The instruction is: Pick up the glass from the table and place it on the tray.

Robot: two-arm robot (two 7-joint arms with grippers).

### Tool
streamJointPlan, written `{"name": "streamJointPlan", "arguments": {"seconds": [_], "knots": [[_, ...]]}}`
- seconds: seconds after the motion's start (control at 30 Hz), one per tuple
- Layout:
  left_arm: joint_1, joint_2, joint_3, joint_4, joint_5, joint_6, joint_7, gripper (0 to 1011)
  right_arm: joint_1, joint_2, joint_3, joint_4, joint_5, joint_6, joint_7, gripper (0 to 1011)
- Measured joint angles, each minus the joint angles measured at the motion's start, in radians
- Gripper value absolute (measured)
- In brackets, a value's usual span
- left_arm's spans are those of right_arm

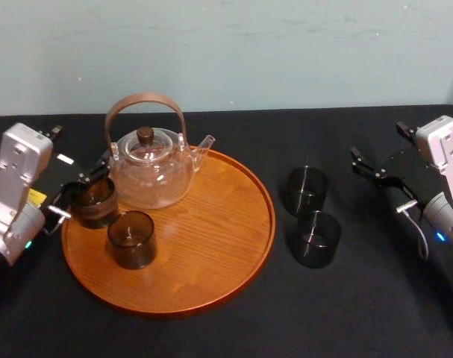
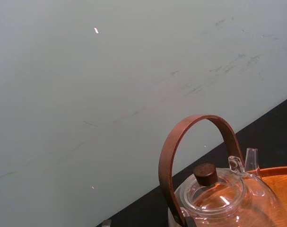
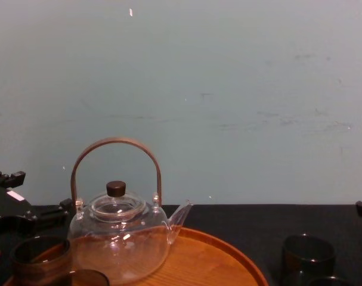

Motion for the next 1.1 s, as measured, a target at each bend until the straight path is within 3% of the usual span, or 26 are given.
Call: {"name": "streamJointPlan", "arguments": {"seconds": [1.1], "knots": [[0.000,0.000,0.000,0.000,0.000,0.000,0.000,1001,0.000,0.000,0.000,0.000,0.000,0.000,0.000,1002]]}}
